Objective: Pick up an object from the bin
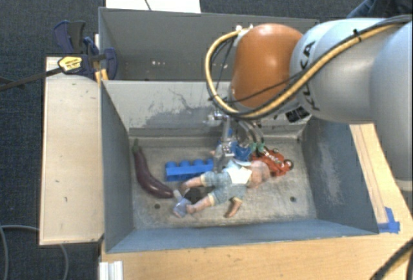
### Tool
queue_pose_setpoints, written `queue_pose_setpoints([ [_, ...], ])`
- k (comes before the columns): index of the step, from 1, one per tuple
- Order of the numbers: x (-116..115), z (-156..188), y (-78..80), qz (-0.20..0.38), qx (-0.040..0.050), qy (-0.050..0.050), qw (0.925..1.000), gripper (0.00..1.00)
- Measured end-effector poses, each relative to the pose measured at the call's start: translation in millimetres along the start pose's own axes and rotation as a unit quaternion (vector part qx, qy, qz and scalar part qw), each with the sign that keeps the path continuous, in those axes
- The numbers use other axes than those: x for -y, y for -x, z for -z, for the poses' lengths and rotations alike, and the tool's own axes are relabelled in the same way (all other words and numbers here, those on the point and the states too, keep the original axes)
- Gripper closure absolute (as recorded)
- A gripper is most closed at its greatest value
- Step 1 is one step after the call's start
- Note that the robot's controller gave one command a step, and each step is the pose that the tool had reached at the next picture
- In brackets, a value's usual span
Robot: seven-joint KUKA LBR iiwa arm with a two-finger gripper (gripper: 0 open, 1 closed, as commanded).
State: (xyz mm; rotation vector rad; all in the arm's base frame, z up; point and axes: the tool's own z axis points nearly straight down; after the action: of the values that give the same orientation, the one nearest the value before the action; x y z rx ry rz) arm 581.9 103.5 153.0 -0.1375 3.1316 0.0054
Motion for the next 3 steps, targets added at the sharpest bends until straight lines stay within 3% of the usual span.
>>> queue_pose_setpoints([
  [1,15,-19,-1.6,-0.091,-0.0026,-0.002,0.9959,0.0],
  [2,-34,-83,1.5,-0.05,0.0014,-0.001,0.9987,0.0],
  [3,-22,-80,14.0,-0.187,0.0002,0.001,0.9824,1.0],
])
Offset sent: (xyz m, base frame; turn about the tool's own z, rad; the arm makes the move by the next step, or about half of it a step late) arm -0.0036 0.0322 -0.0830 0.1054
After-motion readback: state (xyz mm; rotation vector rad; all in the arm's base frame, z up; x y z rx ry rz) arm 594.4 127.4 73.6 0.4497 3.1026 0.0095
